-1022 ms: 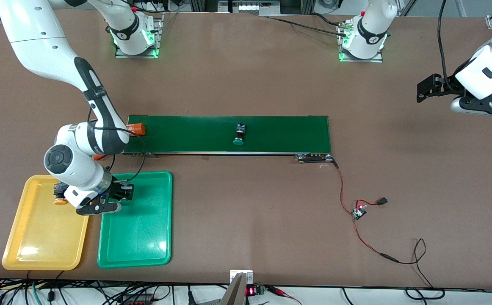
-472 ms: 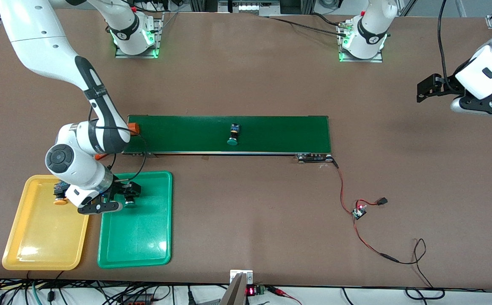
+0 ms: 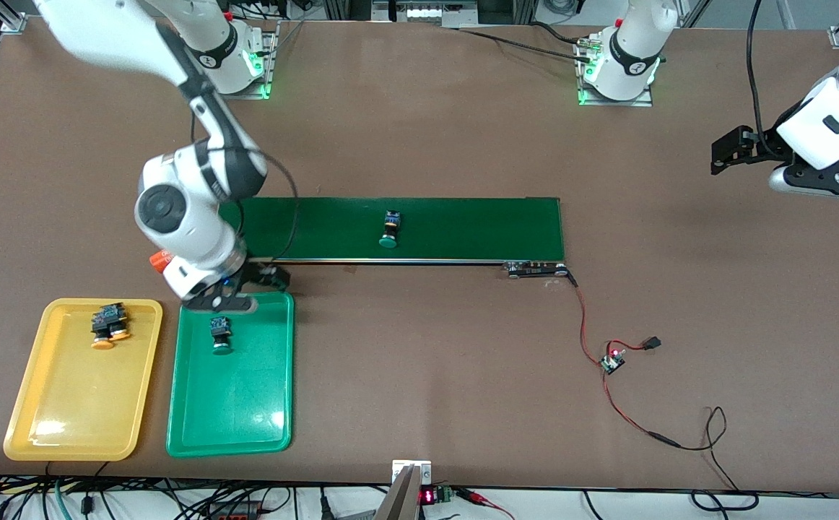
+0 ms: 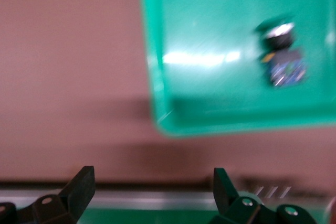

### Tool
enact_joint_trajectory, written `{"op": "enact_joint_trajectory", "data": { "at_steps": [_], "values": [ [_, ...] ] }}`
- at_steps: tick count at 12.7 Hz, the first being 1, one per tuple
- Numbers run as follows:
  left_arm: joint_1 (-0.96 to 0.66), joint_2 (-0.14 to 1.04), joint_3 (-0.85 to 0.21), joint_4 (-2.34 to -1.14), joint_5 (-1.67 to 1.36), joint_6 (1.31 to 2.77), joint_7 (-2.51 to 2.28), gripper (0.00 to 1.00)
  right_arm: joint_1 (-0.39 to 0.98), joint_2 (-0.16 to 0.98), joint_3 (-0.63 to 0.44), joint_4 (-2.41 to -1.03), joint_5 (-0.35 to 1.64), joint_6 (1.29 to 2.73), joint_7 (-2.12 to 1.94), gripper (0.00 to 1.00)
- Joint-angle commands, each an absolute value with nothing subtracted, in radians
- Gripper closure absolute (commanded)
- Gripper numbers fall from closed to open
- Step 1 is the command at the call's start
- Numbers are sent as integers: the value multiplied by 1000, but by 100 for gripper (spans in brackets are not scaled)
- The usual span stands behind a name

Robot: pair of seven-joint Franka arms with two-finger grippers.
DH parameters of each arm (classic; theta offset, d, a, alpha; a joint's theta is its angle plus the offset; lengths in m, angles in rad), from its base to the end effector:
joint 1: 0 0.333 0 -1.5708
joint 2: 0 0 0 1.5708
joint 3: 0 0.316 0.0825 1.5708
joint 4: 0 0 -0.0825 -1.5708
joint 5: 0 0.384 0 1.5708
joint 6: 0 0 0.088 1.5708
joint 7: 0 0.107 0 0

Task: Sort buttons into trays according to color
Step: 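Move the right gripper to the belt and grasp the second green button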

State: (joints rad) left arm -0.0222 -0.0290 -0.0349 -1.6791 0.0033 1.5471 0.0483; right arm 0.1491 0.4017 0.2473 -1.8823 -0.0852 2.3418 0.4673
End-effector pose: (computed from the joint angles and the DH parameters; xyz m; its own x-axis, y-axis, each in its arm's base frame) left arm 0.5383 -0.0307 0.5876 0.9892 -0.1047 -0.1029 -0.1052 -0.9945 0.0007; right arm 0.5929 0.2362 0.3081 0.9980 -0.0374 0.0506 -0.0344 -0.9976 -0.0599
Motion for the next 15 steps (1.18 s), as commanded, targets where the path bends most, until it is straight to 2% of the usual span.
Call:
{"op": "enact_joint_trajectory", "data": {
  "at_steps": [1,10,15],
  "values": [
    [-21,-12,-32,-1646,-9,1522,46,0,144,341,336,-1939,-80,2324,555,0],
    [-21,-12,-34,-1644,-11,1522,46,0,305,359,359,-1965,-95,2329,776,0],
    [-21,-11,-32,-1644,-3,1520,41,0,345,389,359,-1991,-202,2332,876,0]
  ]
}}
